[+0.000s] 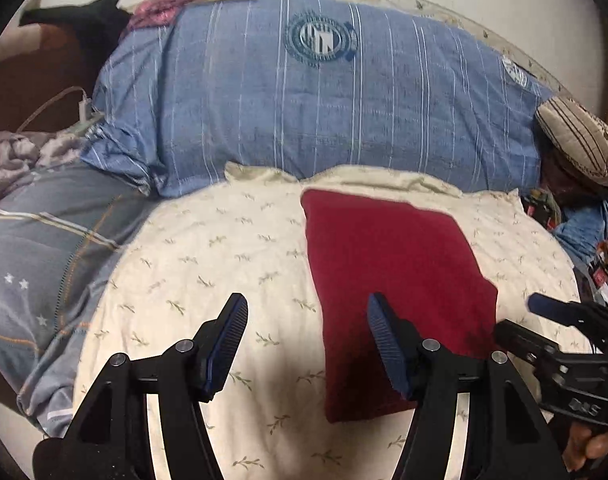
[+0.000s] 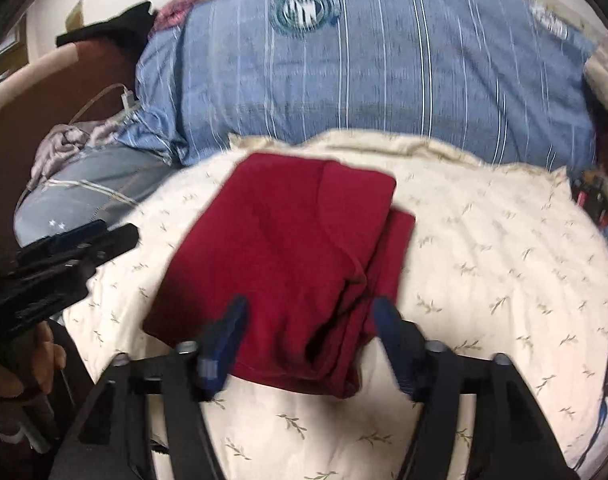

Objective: Fold small clothes

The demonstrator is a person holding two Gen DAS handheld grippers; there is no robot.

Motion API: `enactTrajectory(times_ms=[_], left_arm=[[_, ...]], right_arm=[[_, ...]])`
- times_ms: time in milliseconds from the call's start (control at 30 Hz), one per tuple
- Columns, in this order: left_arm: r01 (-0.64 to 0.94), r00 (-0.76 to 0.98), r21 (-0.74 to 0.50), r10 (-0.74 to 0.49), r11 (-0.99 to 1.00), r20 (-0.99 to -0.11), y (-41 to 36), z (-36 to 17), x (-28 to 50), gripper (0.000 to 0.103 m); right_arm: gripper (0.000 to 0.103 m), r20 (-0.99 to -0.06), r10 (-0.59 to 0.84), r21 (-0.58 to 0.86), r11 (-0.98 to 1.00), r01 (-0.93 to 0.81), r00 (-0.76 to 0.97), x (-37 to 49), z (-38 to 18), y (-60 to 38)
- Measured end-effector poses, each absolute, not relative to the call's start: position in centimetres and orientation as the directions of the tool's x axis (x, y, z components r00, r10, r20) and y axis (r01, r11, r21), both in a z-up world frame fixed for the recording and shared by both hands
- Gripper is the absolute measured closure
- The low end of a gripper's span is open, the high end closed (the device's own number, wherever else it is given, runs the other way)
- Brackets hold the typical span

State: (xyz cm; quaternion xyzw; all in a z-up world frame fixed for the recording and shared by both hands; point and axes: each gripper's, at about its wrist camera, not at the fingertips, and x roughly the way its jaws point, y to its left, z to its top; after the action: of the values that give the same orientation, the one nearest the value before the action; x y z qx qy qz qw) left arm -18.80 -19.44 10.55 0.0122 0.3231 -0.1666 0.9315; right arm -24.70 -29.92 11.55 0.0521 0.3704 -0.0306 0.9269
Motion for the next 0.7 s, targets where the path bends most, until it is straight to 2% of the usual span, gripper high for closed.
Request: enactTrajectory(times_ms=[67,133,167,700], left_arm=[[0.304,0.764,-0.075,-0.290,0.950,-0.577,-19.1,11.2,-19.6,0.040],[0.301,0.775,-0.078,-0.292,0.950,-0.560,-18.7,11.7,-20.3,0.036],[0.300,0.777,-0.081,-0.293,0.950,-0.556,-18.6,11.8,-20.6,0.036],[0.283,0.751,-0.076,-0.270,0.956,-0.602,-18.6,12.1,-19.6,0.036]], right_arm=[[0.026,-0.661,-0.018,0.079,0.992,0.094,0.751,-25.2,12.7,-29.7],[0.016,-0.644,-0.018,0.091,0.991,0.100,0.765,-25.5,13.4,-29.6],[0.014,-0.638,-0.023,0.094,0.990,0.107,0.769,-25.5,13.6,-29.6],[0.013,-0.674,-0.062,0.077,0.985,0.153,0.736,-24.8,12.7,-29.7]])
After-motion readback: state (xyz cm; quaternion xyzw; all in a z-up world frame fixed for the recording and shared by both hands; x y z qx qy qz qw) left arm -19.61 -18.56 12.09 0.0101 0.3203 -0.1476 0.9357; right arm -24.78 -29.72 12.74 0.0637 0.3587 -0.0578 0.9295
